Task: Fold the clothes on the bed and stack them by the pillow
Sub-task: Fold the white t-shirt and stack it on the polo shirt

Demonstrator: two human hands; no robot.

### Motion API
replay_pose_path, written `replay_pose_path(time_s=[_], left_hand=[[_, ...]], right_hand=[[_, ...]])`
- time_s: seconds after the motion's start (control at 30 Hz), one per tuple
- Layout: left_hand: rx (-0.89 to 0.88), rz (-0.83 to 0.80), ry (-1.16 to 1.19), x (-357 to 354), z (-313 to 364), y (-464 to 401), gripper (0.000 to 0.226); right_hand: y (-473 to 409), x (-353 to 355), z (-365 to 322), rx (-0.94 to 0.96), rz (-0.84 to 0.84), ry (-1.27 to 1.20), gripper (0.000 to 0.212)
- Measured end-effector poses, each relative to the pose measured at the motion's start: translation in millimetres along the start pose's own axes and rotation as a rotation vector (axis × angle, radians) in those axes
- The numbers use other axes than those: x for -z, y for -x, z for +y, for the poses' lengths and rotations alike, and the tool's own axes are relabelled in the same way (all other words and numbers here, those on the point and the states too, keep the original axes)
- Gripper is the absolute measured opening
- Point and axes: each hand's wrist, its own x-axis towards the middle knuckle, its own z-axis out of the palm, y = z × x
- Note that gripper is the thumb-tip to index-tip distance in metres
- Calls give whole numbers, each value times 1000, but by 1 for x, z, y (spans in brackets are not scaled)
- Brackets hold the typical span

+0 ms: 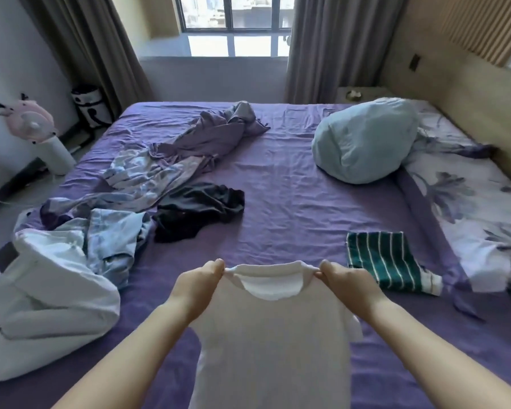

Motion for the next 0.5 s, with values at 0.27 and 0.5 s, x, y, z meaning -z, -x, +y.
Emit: replay_pose_path(time_s=[0.27, 0.5], left_hand=[[252, -77, -92, -78, -9, -82, 6], [318, -102, -23, -174, -19, -139, 20]], right_hand=[[-56, -93, 4, 18, -225, -319, 20], [-88, -173, -21, -267, -327, -371, 15]])
